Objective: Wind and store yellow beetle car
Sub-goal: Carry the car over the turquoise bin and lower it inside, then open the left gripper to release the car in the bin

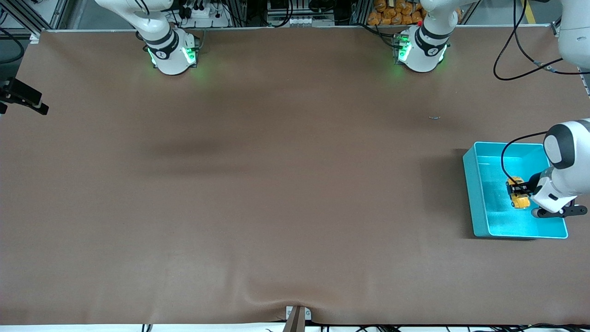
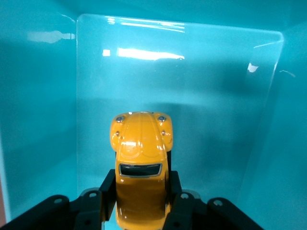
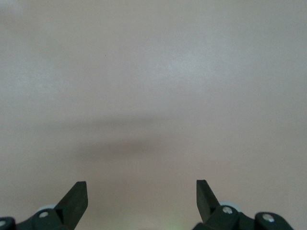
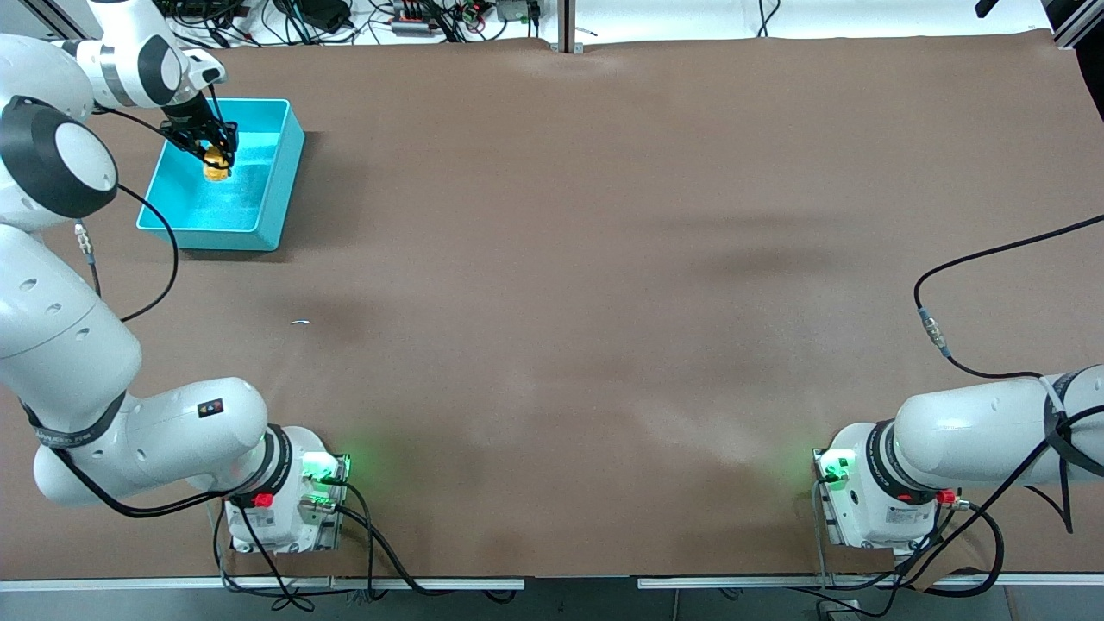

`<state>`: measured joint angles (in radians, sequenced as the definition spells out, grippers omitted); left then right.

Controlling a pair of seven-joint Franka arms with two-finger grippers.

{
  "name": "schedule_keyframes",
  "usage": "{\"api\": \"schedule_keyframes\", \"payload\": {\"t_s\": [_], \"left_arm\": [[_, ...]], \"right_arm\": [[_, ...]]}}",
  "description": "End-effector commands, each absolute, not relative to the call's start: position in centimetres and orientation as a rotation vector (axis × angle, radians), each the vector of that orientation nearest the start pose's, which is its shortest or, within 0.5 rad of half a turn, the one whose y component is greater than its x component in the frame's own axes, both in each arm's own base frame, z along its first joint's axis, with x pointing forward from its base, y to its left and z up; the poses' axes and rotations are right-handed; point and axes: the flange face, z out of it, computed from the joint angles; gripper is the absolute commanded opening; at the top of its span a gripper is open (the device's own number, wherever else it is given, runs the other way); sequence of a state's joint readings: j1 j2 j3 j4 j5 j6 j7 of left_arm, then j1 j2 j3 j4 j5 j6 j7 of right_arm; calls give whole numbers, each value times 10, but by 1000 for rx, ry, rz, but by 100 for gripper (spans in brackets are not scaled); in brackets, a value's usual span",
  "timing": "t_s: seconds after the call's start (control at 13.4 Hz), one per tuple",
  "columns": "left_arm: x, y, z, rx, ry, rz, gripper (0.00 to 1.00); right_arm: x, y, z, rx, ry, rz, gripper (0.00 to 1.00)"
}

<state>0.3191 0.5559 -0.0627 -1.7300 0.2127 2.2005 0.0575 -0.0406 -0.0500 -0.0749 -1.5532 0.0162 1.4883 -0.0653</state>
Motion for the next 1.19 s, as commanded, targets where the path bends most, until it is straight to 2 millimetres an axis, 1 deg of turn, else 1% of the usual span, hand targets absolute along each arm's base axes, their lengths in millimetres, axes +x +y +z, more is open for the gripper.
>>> {"api": "schedule_keyframes", "payload": {"t_s": [0.0, 0.3, 0.45, 0.6, 0.67, 0.75, 0.82, 0.9, 1.12], "left_arm": [[642, 182, 245, -3042, -92, 141, 0], [643, 176, 227, -3050, -76, 150, 0], [643, 175, 224, -3050, -72, 152, 0], [642, 173, 217, -3053, -67, 167, 0], [643, 171, 217, -3054, -63, 167, 2], [642, 172, 217, -3055, -67, 167, 21], [642, 172, 217, -3054, -65, 167, 66], [643, 171, 219, -3053, -65, 162, 100], [645, 167, 224, -3052, -60, 150, 100]], "right_arm": [[524, -62, 657, -3128, 88, 20, 100], [524, -62, 656, -3128, 85, 22, 100], [524, -62, 656, -3128, 88, 23, 100], [524, -62, 656, -3127, 88, 25, 100], [524, -64, 657, -3127, 92, 22, 100], [523, -64, 657, -3127, 92, 22, 100], [524, -64, 657, -3127, 92, 22, 100], [524, -64, 656, -3127, 92, 25, 100], [524, -64, 656, -3127, 92, 25, 100]]}}
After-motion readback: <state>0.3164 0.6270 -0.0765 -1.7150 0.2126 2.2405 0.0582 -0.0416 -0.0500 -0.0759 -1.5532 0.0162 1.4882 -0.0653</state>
